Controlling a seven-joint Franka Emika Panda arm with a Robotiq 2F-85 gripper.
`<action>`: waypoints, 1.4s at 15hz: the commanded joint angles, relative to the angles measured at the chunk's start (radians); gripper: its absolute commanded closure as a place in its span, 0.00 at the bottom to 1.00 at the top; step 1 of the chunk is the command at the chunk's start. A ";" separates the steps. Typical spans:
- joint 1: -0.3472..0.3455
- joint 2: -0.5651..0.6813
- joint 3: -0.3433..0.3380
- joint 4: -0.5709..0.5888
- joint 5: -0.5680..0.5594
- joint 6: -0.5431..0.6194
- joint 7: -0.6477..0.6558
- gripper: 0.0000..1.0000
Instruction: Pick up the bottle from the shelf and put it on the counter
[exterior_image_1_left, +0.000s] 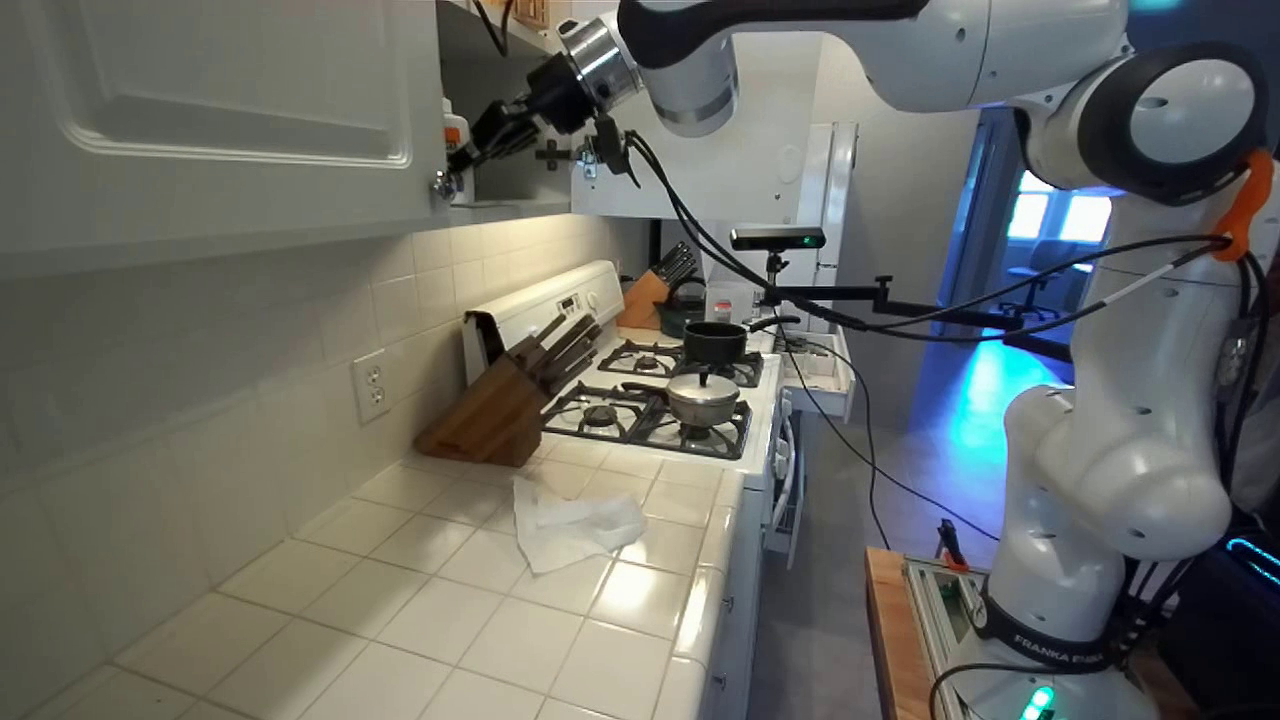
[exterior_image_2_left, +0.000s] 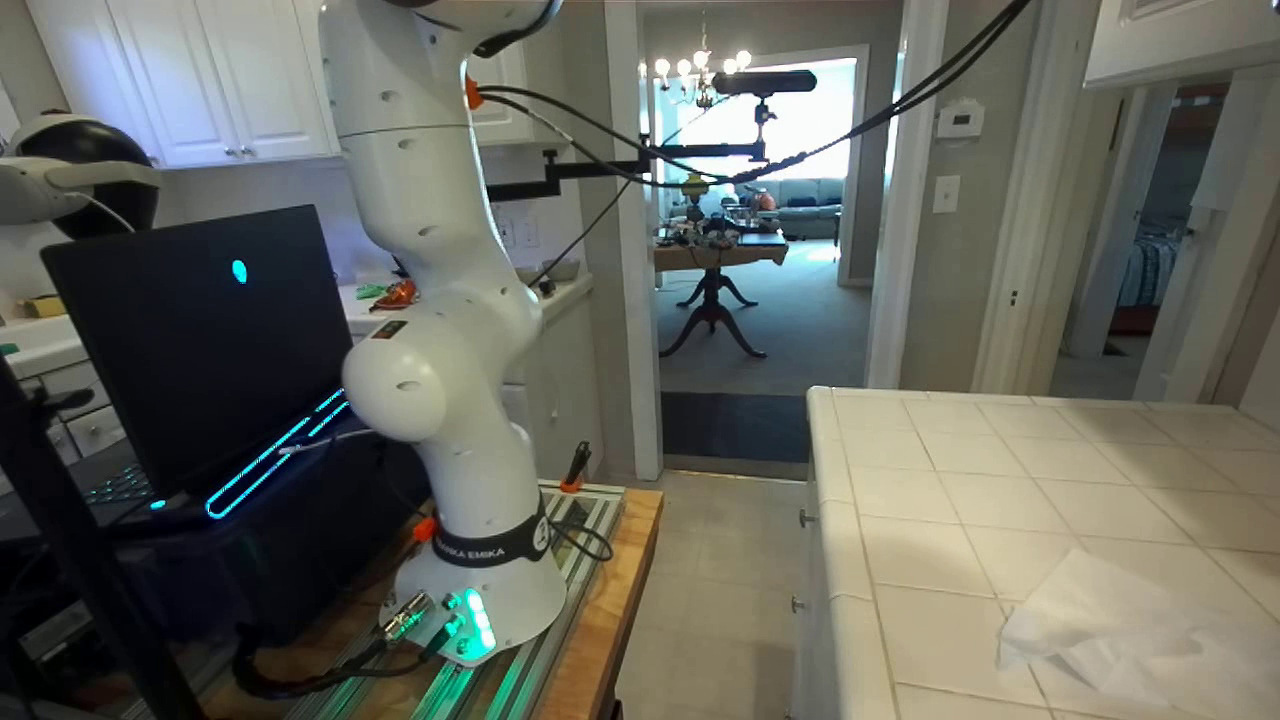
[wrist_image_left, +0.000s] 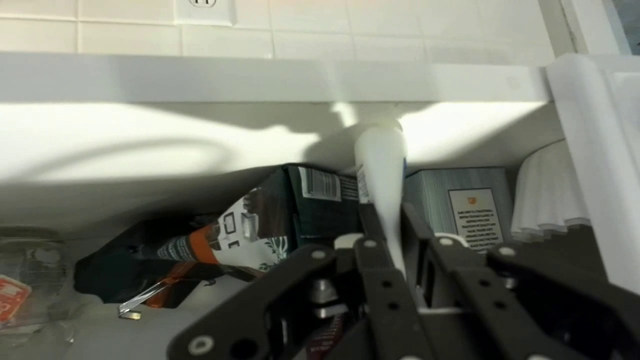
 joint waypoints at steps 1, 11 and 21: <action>-0.017 -0.094 0.014 -0.126 -0.094 0.026 0.105 0.96; -0.016 -0.229 0.014 -0.273 -0.222 0.043 0.264 0.96; -0.014 -0.335 0.007 -0.432 -0.270 0.044 0.316 0.96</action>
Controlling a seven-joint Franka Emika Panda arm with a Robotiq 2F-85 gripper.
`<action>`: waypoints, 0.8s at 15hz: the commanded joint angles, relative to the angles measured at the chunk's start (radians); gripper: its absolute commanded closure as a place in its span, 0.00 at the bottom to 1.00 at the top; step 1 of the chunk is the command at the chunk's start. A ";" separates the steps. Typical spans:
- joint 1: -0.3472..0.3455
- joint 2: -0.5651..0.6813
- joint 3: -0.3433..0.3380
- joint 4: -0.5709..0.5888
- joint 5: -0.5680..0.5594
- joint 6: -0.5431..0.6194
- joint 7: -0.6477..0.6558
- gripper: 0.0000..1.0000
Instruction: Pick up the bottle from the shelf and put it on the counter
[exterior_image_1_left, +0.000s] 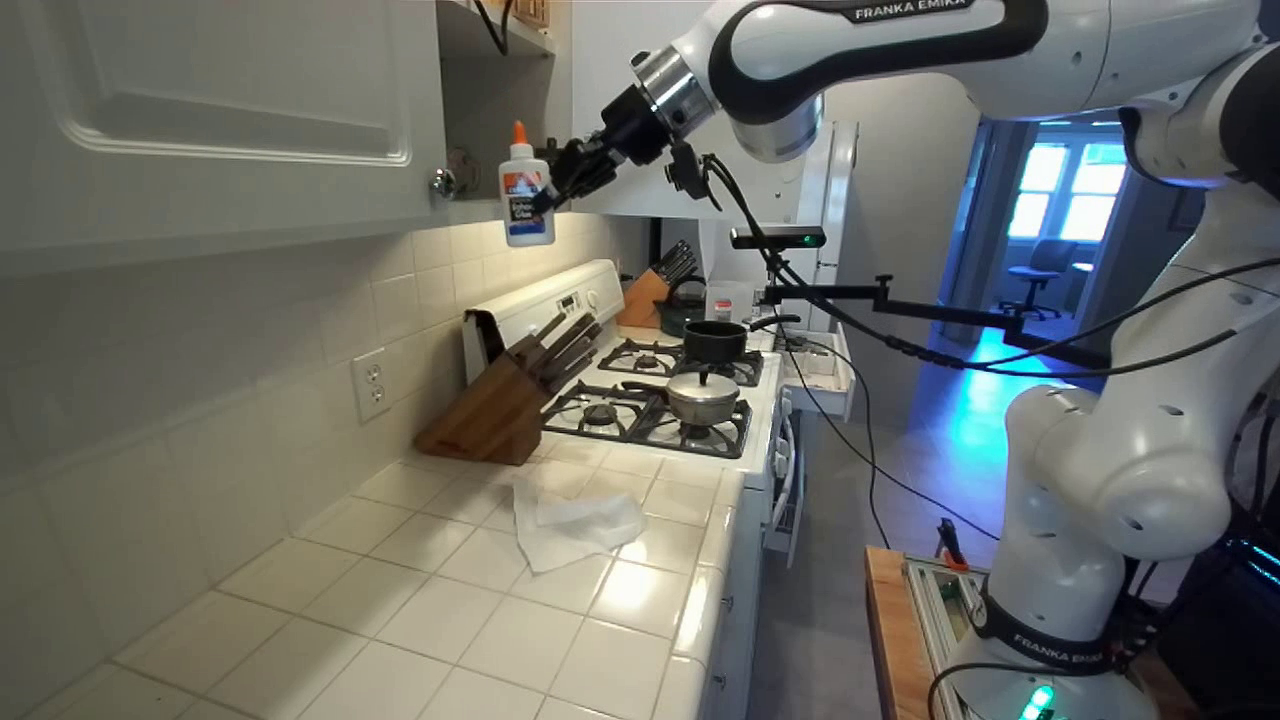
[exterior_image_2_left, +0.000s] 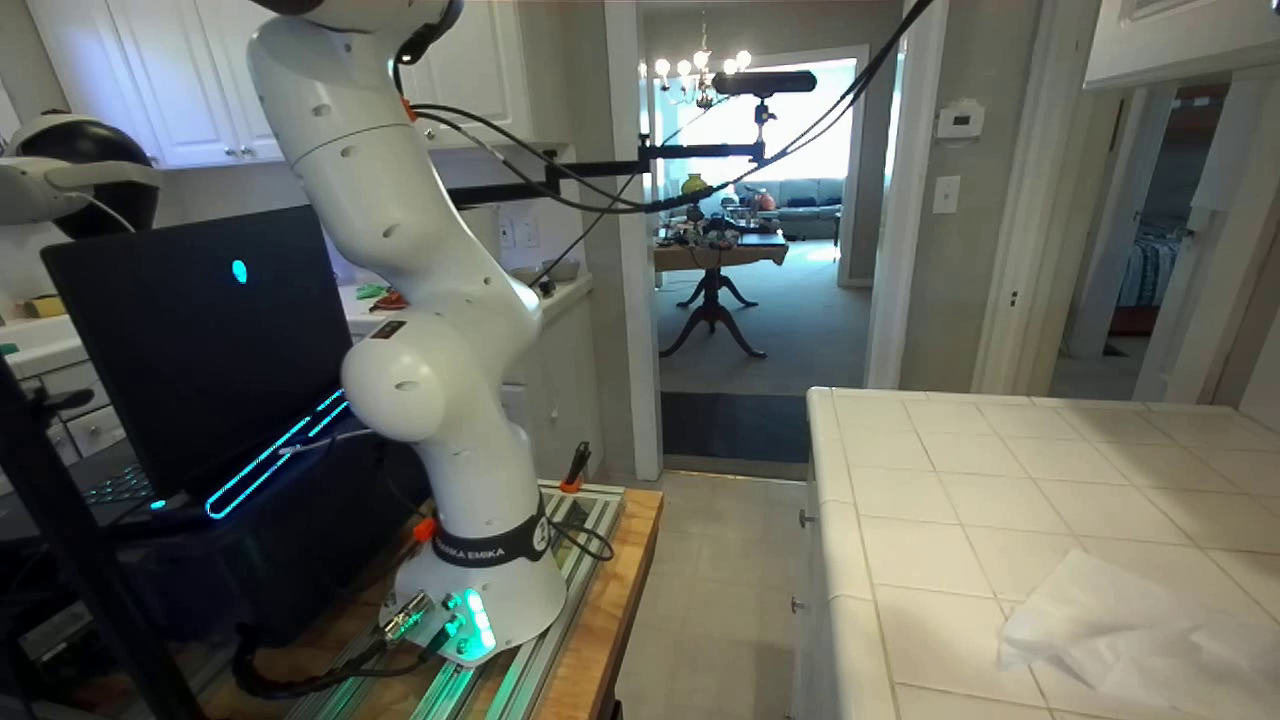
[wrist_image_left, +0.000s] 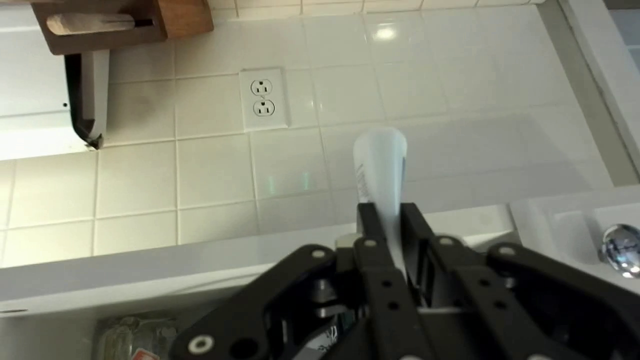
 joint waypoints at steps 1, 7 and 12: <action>-0.002 -0.062 0.002 -0.080 -0.032 0.007 0.034 0.96; 0.026 -0.055 -0.020 -0.156 0.003 0.024 -0.002 0.96; 0.044 -0.040 -0.038 -0.221 0.018 0.055 -0.027 0.96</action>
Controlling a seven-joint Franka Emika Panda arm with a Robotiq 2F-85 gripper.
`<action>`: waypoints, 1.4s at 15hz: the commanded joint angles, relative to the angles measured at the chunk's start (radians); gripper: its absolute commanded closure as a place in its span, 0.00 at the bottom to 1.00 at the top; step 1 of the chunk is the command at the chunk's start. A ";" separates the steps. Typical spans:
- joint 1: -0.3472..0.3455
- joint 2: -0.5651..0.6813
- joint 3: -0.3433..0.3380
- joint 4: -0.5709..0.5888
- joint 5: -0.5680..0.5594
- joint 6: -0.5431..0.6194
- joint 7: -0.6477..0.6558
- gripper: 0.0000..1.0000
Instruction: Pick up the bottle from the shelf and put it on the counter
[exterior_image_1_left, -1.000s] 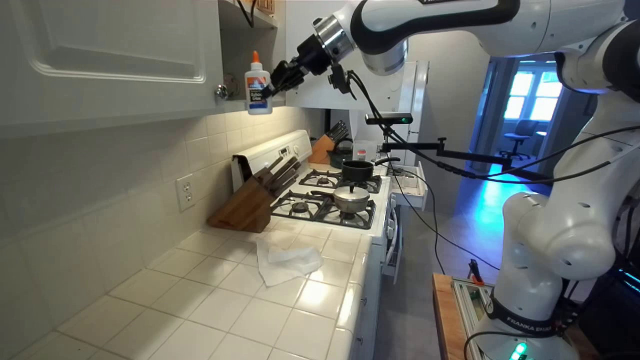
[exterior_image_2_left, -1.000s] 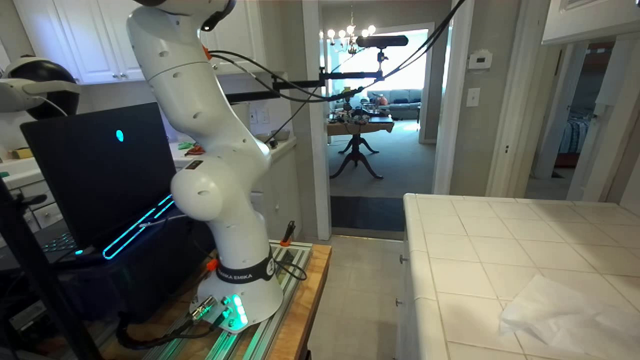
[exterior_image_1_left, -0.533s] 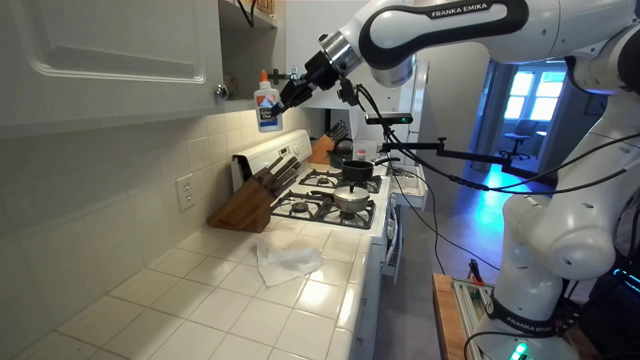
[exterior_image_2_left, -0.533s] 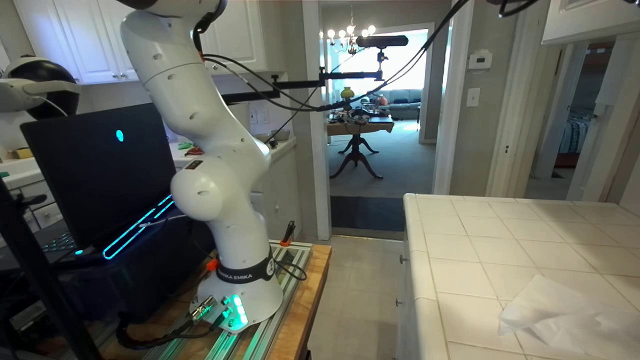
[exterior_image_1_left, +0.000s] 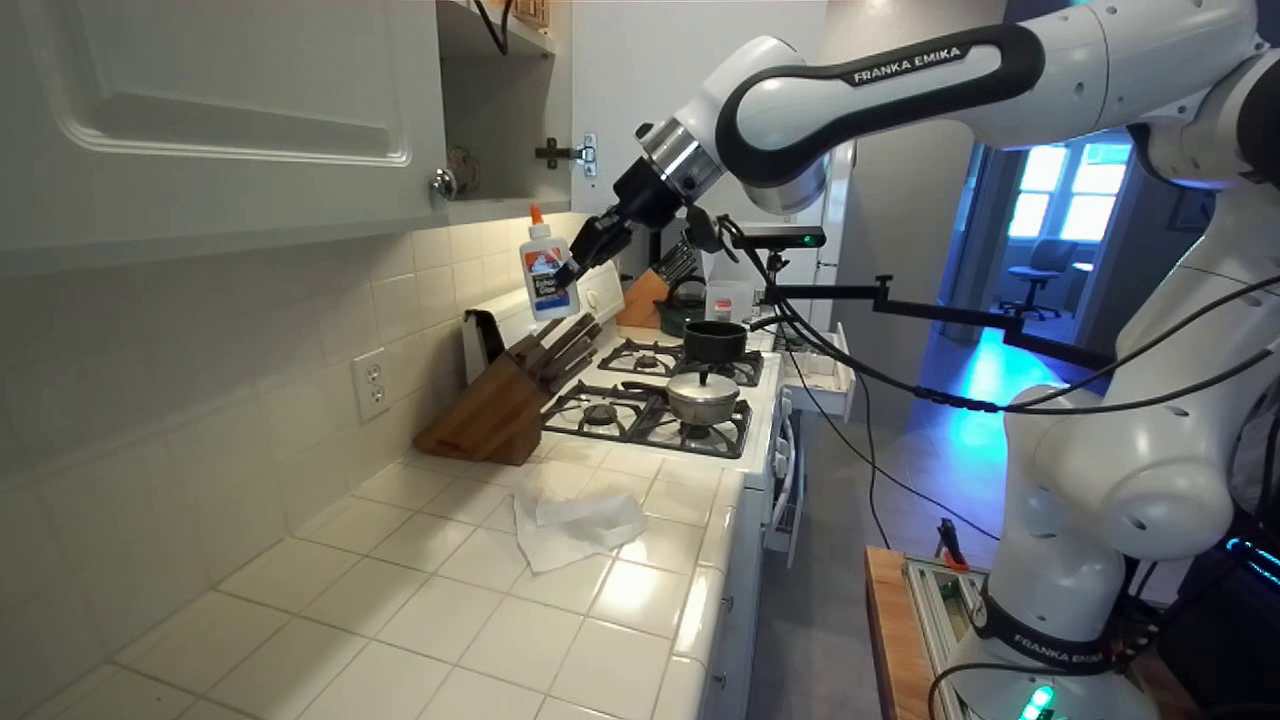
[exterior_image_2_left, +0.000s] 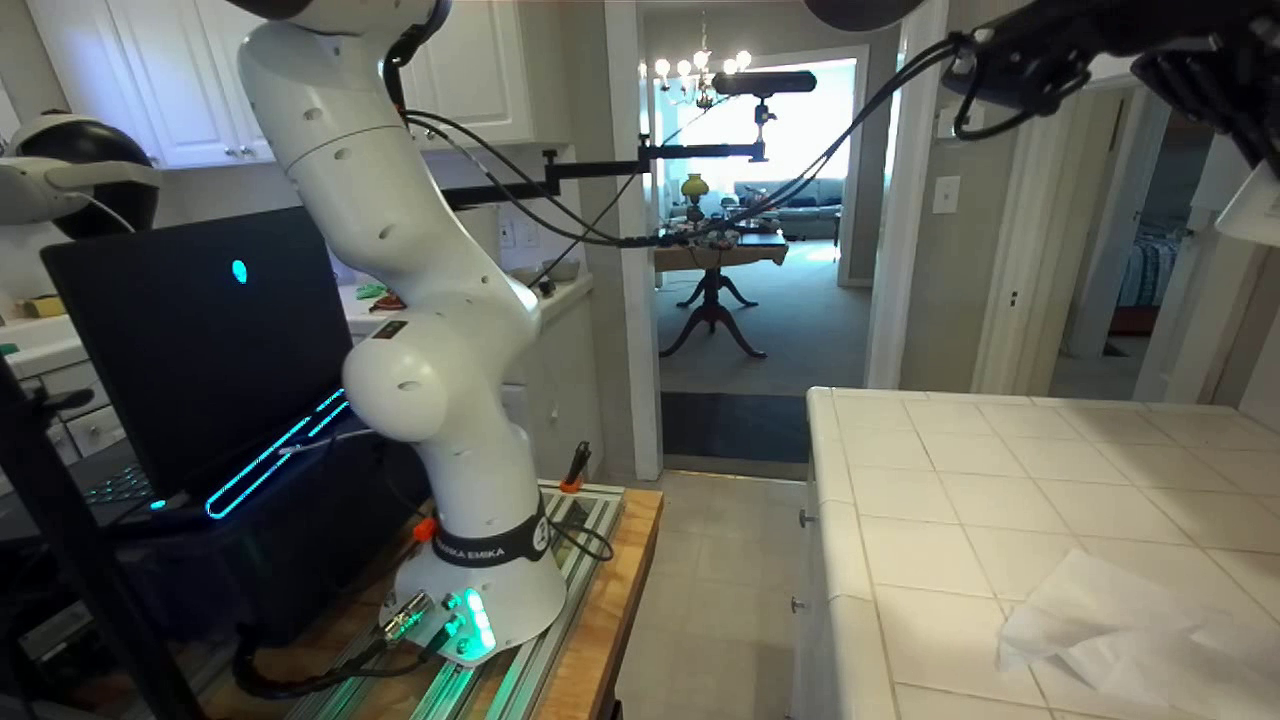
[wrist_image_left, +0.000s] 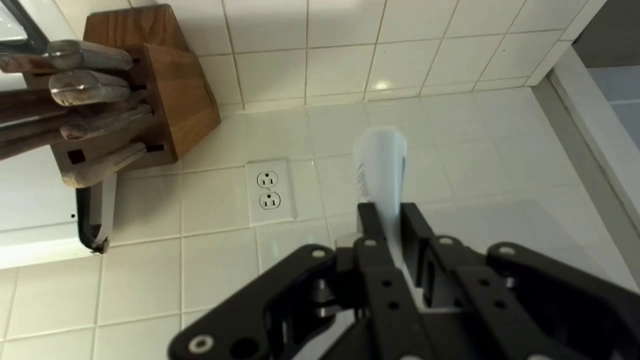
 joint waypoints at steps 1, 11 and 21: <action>0.029 -0.001 -0.023 -0.061 0.018 0.060 -0.027 0.96; 0.071 0.059 -0.061 -0.127 0.051 0.106 -0.061 0.85; 0.085 0.080 -0.065 -0.137 0.073 0.151 -0.075 0.96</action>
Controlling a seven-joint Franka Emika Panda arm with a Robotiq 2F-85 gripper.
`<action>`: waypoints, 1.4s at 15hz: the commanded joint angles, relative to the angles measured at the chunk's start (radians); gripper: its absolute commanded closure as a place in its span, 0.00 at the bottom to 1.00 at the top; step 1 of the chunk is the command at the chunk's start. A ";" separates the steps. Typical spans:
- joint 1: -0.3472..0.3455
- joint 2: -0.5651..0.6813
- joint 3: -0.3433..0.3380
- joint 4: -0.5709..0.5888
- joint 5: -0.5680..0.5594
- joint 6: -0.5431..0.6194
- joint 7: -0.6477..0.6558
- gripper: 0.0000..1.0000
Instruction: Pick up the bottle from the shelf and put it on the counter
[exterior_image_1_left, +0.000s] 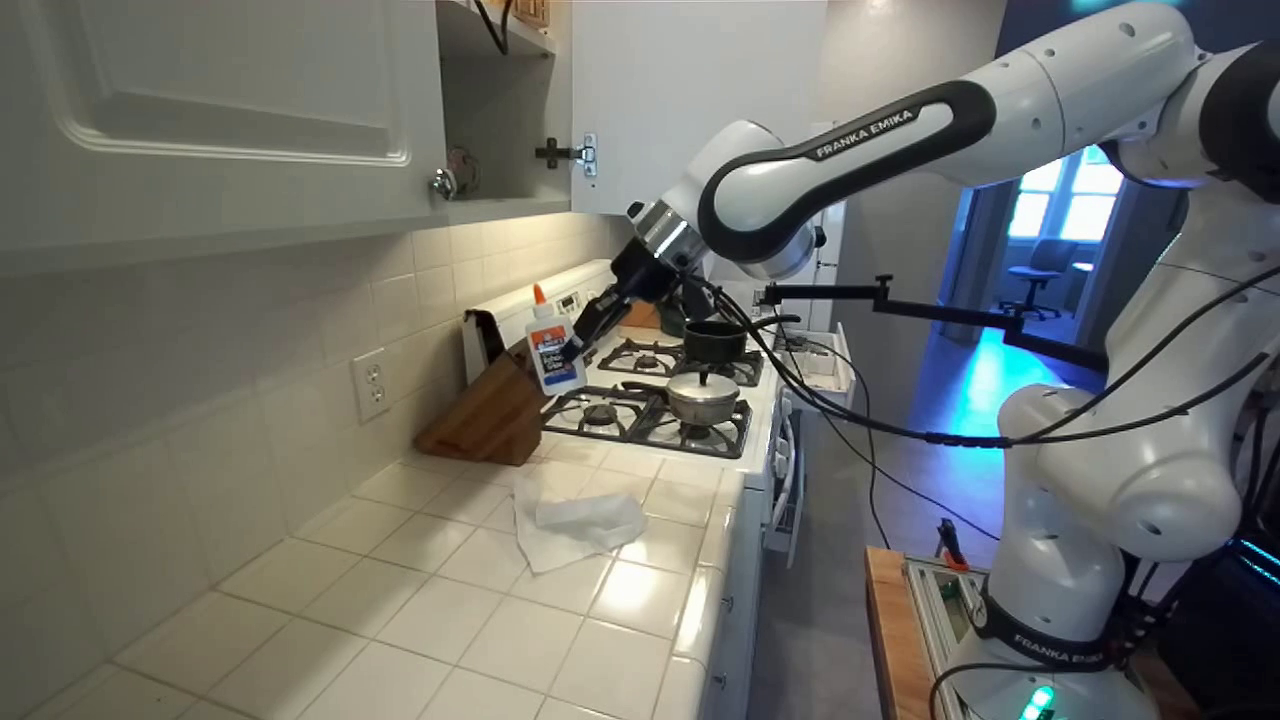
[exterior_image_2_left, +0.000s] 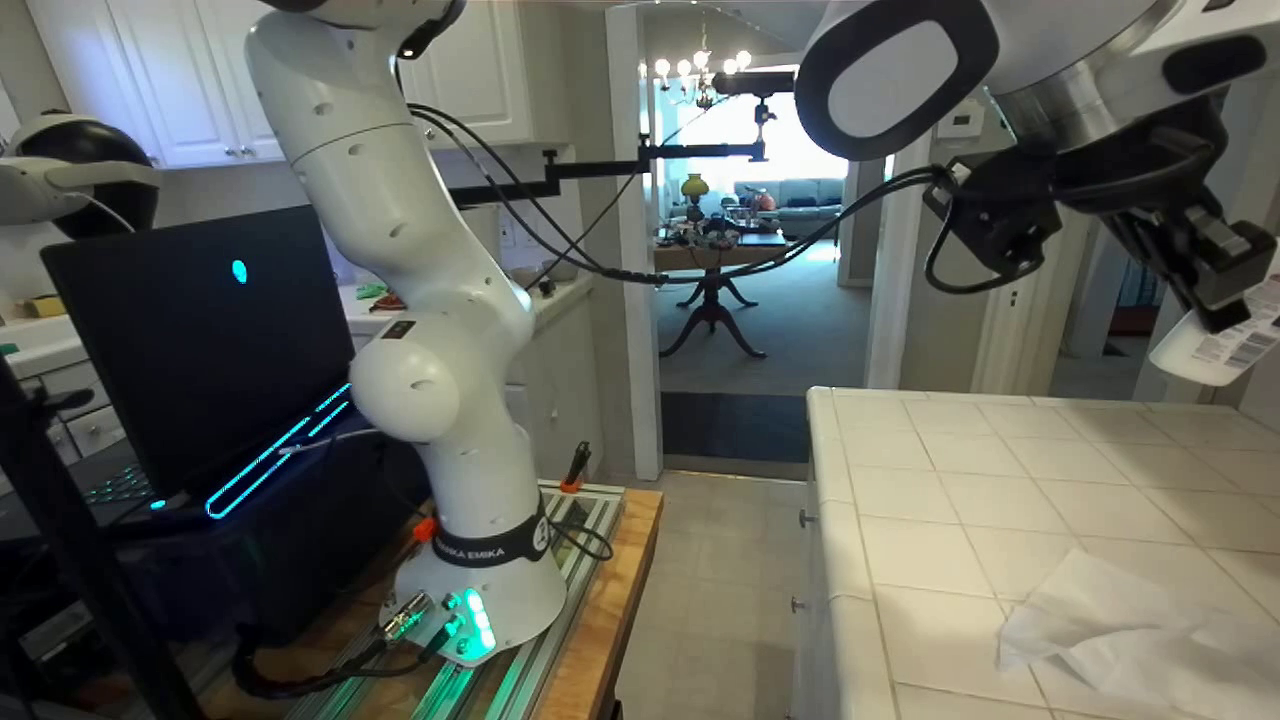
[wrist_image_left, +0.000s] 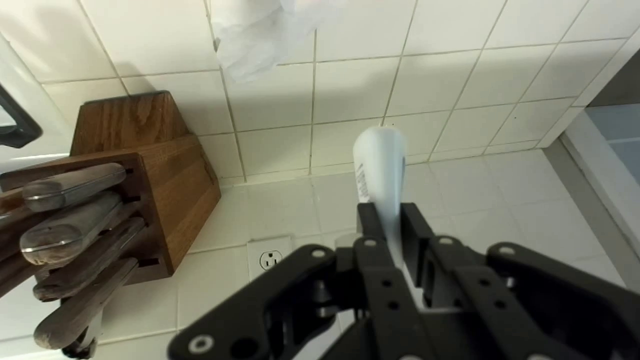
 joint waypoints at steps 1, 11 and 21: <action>0.013 0.023 0.001 -0.013 0.029 0.060 -0.017 0.96; 0.126 0.147 -0.031 -0.017 0.238 0.216 -0.078 0.96; 0.141 0.294 -0.023 0.024 0.255 0.342 -0.178 0.96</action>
